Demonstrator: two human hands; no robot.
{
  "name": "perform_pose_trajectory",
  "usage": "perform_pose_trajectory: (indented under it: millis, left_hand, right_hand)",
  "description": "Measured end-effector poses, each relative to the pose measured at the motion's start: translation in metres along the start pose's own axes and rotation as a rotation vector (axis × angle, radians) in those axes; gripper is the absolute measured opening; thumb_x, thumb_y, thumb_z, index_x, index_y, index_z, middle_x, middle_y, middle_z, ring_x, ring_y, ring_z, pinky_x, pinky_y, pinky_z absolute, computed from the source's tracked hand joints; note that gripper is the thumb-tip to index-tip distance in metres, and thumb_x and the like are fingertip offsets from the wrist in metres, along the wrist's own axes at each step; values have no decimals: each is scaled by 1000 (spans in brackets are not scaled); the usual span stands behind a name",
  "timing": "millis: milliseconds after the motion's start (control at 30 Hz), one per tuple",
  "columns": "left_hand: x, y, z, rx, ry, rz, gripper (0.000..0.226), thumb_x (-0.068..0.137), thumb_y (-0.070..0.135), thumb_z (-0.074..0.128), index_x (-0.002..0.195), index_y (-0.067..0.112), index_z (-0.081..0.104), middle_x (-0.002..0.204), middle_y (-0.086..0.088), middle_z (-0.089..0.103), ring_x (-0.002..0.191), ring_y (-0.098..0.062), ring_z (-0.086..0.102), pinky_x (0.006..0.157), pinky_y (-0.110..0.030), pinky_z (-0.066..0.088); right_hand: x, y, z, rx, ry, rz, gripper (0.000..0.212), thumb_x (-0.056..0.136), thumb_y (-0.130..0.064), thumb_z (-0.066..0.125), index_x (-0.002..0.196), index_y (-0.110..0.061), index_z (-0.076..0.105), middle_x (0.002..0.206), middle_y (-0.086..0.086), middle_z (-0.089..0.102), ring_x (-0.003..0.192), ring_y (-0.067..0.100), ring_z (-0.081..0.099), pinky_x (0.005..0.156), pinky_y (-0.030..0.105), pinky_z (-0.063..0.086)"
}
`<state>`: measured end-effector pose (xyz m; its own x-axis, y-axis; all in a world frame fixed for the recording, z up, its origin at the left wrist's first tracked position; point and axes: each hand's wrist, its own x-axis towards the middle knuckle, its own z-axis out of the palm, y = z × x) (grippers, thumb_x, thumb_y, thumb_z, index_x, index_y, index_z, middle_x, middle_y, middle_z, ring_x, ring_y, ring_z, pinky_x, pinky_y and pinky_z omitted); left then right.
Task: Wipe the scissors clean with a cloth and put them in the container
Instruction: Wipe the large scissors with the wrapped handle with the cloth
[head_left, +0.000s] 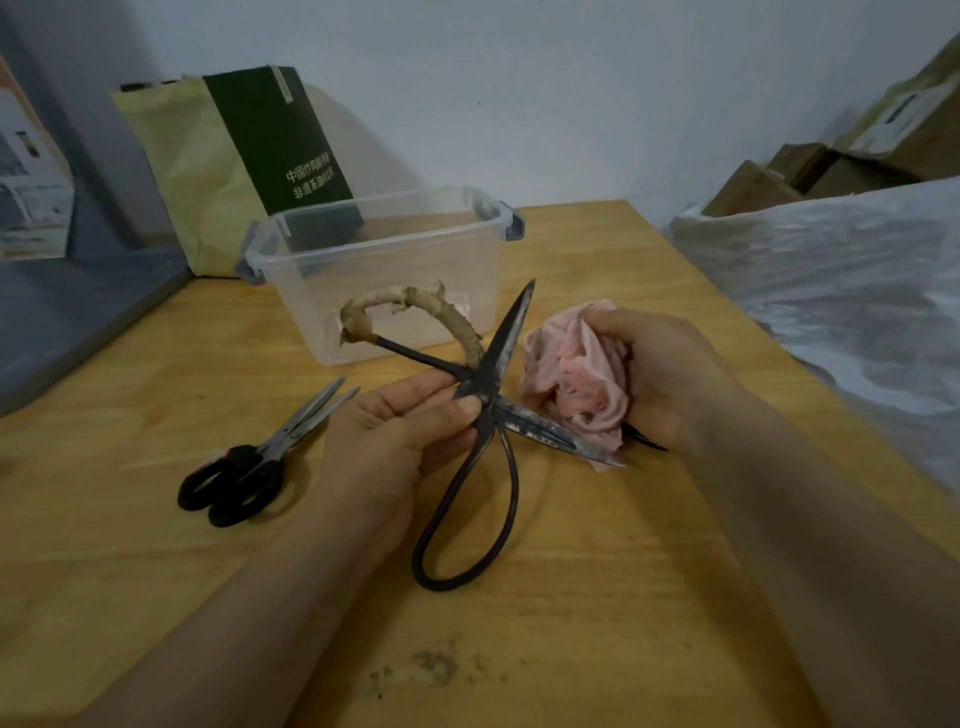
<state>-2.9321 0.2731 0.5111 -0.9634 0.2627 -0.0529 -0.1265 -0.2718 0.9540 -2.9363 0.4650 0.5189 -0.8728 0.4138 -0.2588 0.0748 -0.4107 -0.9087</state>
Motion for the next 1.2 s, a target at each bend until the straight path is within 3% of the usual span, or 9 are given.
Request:
perform_pose_trajectory:
  millis: [333,400,467,533,633,767,867,1033,1200]
  left_hand:
    - [5,1,-5,12,4,27,34,70,0,66,103,1,68,90,-10,75,72,-13,71,62,-18,57]
    - [5,1,-5,9,10,31,33,67,1,66,100,3,68,87,-8,75,71,-12,71,62,-18,57]
    - [4,1,-4,11,10,34,35,62,4,67,97,4,69,86,-8,75,70,-12,71,62,-18,57]
    - [4,1,-4,20,10,31,32,64,3,67,96,5,69,86,-8,75,71,-13,71,61,-18,57]
    - [4,0,-4,32,17,17,24,74,-4,65,94,7,70,86,-7,75,72,-13,72,59,-17,56]
    - [4,0,-4,30,26,7,25,74,-4,66,97,5,70,89,-9,75,74,-15,71,58,-17,55]
    - [5,-2,-4,24,32,2,29,73,-5,67,101,3,69,90,-10,75,74,-15,71,57,-17,55]
    - [6,-2,-4,8,32,3,32,71,-3,68,103,2,68,91,-10,75,73,-14,71,58,-17,55]
    - [5,-3,-5,15,27,13,47,59,5,70,105,1,67,92,-11,74,75,-16,71,61,-19,57]
  right_hand:
    - [-11,-9,-5,-25,-109,-18,39,80,3,39,100,-8,70,105,20,69,95,35,67,84,43,55]
    - [-17,-9,-6,-400,-27,-164,39,82,3,41,100,-16,70,106,13,68,97,33,65,79,39,56]
    - [-19,-9,-9,-1112,157,-431,40,84,-1,48,111,-24,66,120,1,61,115,27,54,90,36,44]
    - [-23,-8,-8,-1409,257,-761,42,82,0,51,112,-27,66,129,-3,55,125,22,41,103,36,27]
    - [-26,-7,-2,-1208,90,-891,38,84,0,50,106,-23,70,118,-5,65,119,18,50,108,38,29]
    - [-25,-3,0,-1540,1,-627,35,92,-35,53,127,-34,56,121,-7,62,118,17,46,95,32,22]
    - [-26,-5,1,-1577,24,-563,18,91,-30,58,105,-30,68,102,-3,67,104,20,54,89,32,26]
    - [-27,-9,-1,-1066,329,-992,14,92,-21,57,104,-19,64,113,-4,50,85,12,52,71,27,41]
    - [-26,12,11,-1006,-13,-914,7,86,-20,65,93,-24,65,100,-10,58,80,6,57,69,20,46]
